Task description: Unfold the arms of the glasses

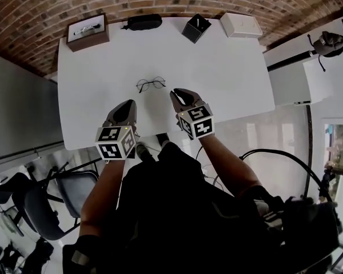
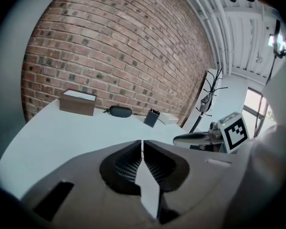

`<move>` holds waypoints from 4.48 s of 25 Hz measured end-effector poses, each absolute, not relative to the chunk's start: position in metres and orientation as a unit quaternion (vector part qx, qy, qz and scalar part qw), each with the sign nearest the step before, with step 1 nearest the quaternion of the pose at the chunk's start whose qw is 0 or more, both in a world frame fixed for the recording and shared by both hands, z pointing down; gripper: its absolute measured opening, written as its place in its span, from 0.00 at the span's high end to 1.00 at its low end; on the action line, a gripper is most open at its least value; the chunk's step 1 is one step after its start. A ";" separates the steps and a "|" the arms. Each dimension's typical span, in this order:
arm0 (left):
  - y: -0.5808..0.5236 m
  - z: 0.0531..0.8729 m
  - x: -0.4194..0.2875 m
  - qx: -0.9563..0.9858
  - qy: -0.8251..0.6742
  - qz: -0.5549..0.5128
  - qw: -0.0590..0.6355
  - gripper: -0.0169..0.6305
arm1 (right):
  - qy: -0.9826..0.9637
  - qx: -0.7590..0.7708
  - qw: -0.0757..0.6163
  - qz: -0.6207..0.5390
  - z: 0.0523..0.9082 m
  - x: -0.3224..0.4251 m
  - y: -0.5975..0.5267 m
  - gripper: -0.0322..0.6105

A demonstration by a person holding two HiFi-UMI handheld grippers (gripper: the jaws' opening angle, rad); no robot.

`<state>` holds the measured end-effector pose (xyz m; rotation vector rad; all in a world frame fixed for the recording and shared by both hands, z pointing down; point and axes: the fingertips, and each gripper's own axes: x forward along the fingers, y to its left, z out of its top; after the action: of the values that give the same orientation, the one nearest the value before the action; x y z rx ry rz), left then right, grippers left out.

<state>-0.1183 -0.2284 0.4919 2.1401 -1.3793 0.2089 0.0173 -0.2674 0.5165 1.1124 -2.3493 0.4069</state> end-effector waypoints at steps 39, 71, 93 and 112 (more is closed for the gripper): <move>-0.294 0.666 -0.086 0.735 -0.491 0.260 0.388 0.81 | -0.840 0.331 0.369 0.221 0.661 0.010 -0.321 0.88; -0.292 0.666 -0.088 0.735 -0.499 0.271 0.371 0.91 | -0.853 0.314 0.384 0.162 0.648 0.005 -0.313 0.91; -0.247 0.642 -0.072 0.777 -0.467 0.266 0.327 0.93 | -0.894 0.264 0.331 0.146 0.616 -0.021 -0.244 0.92; -0.206 0.657 -0.046 0.813 -0.396 0.250 0.346 0.91 | -0.880 0.242 0.378 0.159 0.660 -0.033 -0.210 0.92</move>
<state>-0.0463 -0.2062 0.6568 2.1092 -1.0289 0.6482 -0.0328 -0.2100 0.6603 0.6174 -2.2488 0.4061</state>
